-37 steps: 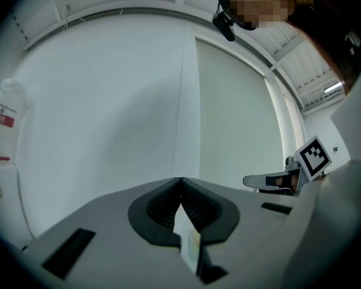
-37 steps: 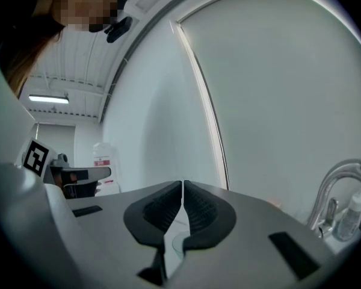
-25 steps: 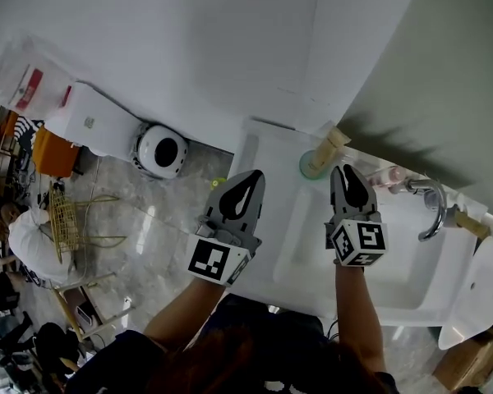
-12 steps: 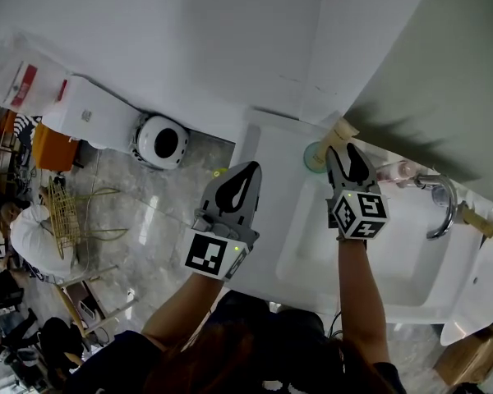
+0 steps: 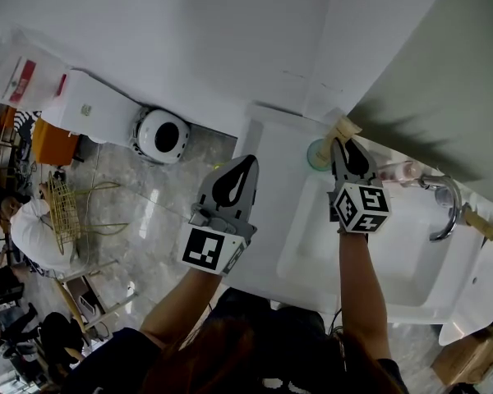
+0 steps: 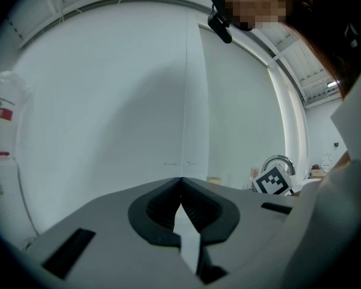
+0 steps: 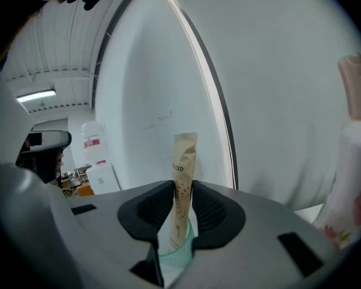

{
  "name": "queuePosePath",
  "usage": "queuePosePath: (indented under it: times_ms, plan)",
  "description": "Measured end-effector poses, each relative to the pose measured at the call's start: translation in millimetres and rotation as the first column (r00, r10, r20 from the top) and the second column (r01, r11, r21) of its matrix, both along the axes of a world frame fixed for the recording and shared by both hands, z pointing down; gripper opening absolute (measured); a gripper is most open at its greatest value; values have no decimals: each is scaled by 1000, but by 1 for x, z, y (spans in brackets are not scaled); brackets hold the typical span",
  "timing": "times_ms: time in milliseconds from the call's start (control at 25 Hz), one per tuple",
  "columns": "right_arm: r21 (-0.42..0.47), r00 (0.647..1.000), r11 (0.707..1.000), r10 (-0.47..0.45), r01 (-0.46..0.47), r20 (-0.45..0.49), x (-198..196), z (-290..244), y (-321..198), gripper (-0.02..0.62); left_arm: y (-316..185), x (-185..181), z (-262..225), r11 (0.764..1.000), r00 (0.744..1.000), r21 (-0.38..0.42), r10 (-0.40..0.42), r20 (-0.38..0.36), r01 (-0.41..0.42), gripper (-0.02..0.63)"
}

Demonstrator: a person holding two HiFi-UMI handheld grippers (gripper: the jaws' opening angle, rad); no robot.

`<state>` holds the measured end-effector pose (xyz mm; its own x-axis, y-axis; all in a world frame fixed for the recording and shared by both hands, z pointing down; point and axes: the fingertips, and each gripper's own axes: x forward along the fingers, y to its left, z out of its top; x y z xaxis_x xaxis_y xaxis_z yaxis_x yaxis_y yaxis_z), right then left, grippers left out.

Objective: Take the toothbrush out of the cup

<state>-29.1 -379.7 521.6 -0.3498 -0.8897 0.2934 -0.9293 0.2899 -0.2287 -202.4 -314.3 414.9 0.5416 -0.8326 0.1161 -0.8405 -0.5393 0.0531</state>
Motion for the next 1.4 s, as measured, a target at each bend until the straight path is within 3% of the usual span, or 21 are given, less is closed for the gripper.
queuePosePath:
  times_ms: [440,1040,1400]
  plan:
    - [50,1000,999,-18,18,4,-2,-22,4,61,-2,-11,-4,1000,1000,8,-26,9,26,15]
    - [200,997,978,-67,60,30,-3,-118,34,57,2,-19,-27,998,999,50,-50,17,49,15]
    - [173,987,976,-146,133,62,-18,-138,70,57,11,-23,-40,996,998,72,-53,18,52,15]
